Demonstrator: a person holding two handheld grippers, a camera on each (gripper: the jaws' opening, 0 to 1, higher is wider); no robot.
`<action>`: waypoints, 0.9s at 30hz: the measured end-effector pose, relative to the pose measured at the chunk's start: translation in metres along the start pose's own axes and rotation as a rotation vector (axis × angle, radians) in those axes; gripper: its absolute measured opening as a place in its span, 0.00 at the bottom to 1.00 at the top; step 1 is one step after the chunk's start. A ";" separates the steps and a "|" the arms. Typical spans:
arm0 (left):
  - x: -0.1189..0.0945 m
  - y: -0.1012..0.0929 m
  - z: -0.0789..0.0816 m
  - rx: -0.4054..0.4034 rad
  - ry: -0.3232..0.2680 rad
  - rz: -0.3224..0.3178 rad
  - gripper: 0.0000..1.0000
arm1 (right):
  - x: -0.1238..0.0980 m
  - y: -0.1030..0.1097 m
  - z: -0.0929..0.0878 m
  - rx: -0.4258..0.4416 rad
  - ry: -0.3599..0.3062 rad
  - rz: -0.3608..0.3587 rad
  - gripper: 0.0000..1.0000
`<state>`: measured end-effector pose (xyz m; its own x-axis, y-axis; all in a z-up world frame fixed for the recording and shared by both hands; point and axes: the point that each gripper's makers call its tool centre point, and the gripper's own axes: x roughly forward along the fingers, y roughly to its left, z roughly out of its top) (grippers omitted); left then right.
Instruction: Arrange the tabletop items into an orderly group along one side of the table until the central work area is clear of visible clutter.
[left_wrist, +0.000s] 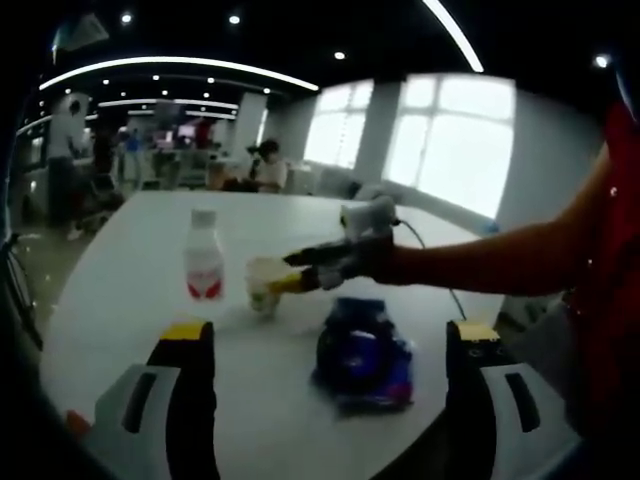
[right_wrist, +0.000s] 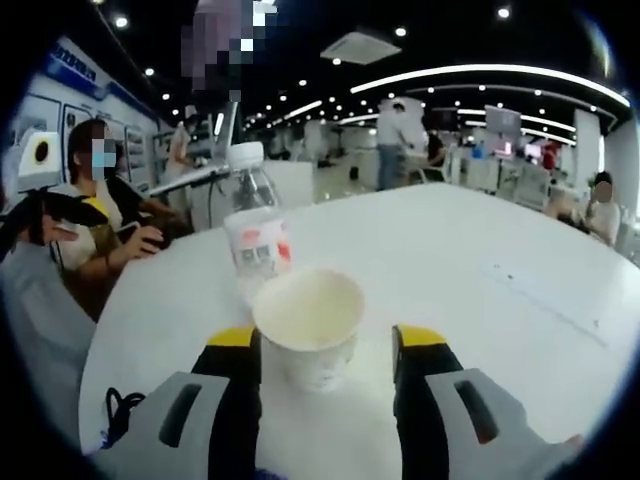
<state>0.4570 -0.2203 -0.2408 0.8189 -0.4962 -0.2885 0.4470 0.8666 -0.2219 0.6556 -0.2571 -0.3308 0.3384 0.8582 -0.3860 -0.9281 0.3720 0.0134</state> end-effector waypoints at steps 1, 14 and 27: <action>0.000 -0.001 0.000 0.001 0.001 -0.002 0.93 | -0.001 -0.001 0.000 0.002 -0.001 -0.003 0.52; 0.000 -0.004 -0.001 0.010 0.003 -0.014 0.93 | -0.015 0.001 0.003 0.007 -0.005 -0.023 0.52; 0.000 -0.007 -0.003 0.023 0.016 -0.025 0.93 | -0.043 0.001 0.016 0.001 -0.034 -0.054 0.52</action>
<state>0.4530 -0.2264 -0.2417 0.8012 -0.5188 -0.2983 0.4760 0.8545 -0.2078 0.6423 -0.2880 -0.2999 0.3935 0.8482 -0.3546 -0.9081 0.4187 -0.0062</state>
